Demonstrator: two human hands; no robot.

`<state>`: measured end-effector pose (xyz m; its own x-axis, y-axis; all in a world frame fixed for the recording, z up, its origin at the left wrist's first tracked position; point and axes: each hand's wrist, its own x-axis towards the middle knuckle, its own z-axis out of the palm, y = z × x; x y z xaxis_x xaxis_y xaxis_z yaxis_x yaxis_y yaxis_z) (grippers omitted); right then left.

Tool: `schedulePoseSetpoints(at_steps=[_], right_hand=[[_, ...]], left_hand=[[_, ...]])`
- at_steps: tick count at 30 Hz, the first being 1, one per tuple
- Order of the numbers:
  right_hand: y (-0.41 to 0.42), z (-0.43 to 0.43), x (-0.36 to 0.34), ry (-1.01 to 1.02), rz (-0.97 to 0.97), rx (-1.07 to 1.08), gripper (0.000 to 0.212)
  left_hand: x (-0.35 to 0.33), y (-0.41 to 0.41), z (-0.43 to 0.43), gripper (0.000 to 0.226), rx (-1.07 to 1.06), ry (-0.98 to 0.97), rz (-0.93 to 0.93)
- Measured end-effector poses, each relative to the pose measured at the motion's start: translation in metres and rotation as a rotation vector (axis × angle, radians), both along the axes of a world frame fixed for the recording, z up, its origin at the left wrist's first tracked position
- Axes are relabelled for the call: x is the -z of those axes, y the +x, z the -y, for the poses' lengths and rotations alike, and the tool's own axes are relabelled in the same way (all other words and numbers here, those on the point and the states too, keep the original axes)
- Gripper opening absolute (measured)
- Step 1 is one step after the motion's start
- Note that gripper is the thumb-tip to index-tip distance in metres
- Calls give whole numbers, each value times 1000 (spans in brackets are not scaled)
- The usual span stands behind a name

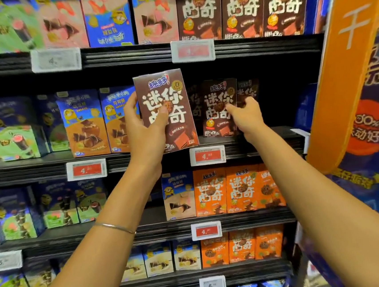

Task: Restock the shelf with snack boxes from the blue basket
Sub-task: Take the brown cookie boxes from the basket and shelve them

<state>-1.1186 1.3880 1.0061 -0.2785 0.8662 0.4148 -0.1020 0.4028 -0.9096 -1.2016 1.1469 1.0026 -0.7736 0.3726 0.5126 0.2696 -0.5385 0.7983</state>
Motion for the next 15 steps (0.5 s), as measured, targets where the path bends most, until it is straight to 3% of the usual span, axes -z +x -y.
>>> schedulePoseSetpoints(at_steps=[4, 15], right_hand=[[-10, -15, -4, 124, 187, 187, 20], [-22, -31, -13, 204, 425, 286, 15]], left_hand=[[-3, -3, 0, 62, 2, -5, 14], [5, -23, 5, 61, -38, 2, 77]])
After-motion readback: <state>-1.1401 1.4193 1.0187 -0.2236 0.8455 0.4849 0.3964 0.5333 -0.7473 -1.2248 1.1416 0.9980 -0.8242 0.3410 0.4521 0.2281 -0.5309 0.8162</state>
